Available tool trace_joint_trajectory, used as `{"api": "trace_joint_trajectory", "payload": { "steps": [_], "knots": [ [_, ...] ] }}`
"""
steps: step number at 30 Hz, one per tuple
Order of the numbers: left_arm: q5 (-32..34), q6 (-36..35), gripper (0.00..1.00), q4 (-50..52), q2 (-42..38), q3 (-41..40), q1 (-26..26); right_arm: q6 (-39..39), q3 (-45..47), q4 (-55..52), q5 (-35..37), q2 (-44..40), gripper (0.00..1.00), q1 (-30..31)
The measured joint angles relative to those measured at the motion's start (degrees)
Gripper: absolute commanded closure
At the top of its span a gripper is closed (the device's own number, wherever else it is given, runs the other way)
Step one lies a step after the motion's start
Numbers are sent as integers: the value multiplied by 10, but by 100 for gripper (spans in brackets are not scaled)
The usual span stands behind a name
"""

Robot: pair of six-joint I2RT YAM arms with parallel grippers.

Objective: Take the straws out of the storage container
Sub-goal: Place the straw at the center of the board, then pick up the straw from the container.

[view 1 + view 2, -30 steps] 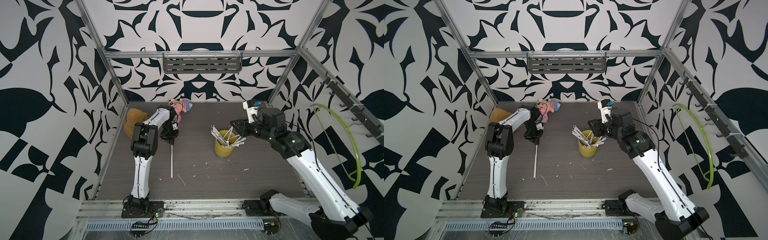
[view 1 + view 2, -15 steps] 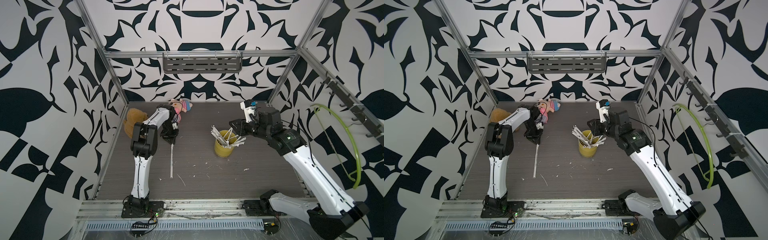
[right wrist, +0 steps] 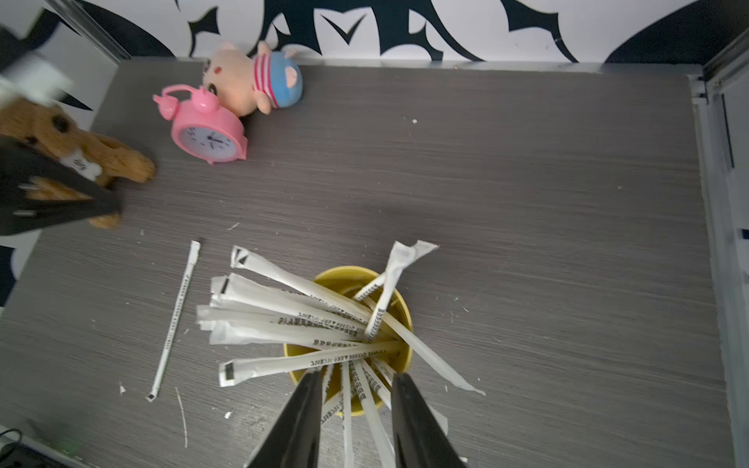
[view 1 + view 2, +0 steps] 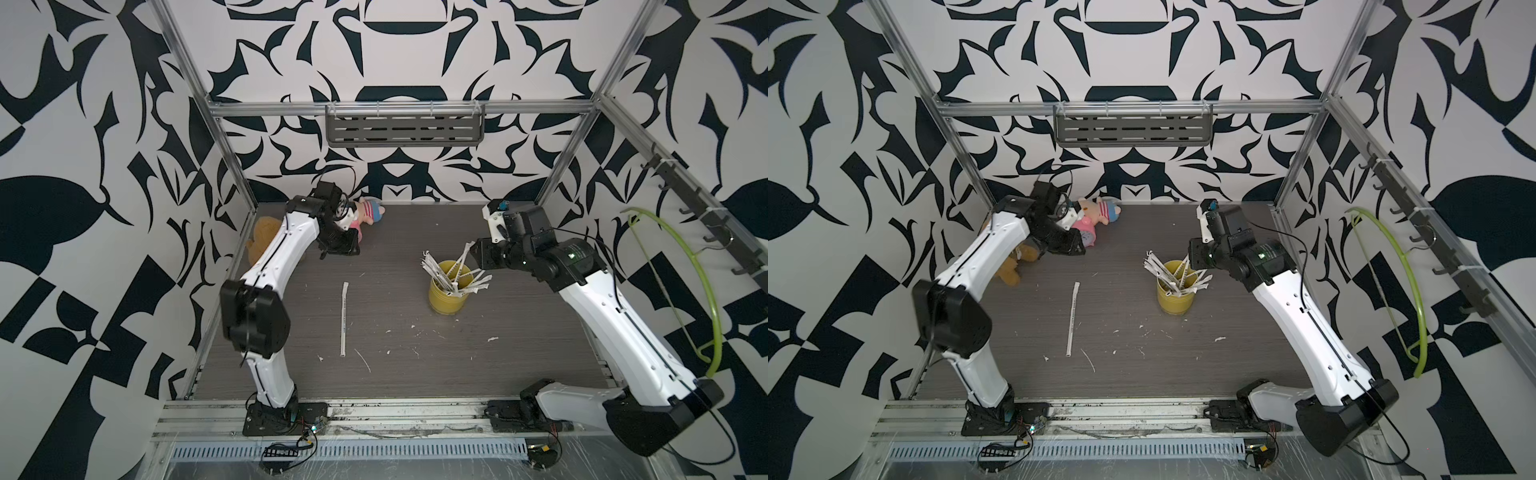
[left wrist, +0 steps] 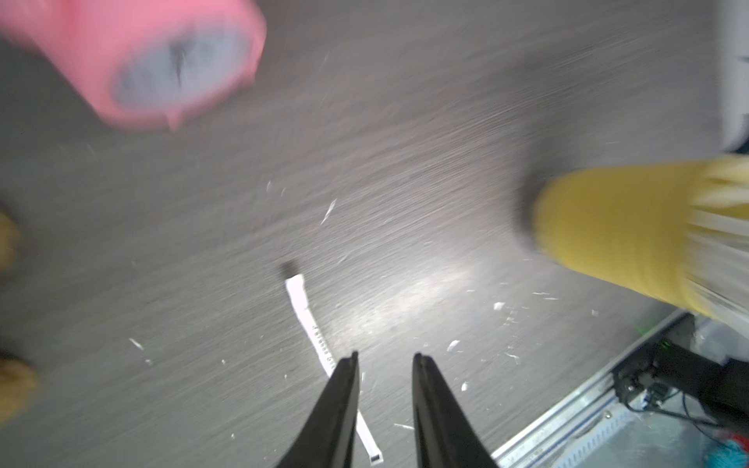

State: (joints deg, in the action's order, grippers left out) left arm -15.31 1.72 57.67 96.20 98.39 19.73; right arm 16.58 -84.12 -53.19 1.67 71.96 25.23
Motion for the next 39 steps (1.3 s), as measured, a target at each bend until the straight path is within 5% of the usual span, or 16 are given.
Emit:
{"api": "trace_joint_trajectory", "payload": {
  "steps": [5, 11, 19, 39],
  "knots": [
    [-29, -13, 35, -153, -206, -137, 93, 0, 0, -11, 31, 29, 65, 20],
    [-64, -46, 34, -275, -320, -300, 136, 4, 0, -16, 66, 69, 63, 33],
    [-73, -64, 34, -370, -338, -395, 158, 20, -10, -19, 98, 98, 62, 38],
    [-59, -110, 33, -389, -335, -396, 197, 41, -11, -20, 137, 122, 68, 41]
  ]
}}
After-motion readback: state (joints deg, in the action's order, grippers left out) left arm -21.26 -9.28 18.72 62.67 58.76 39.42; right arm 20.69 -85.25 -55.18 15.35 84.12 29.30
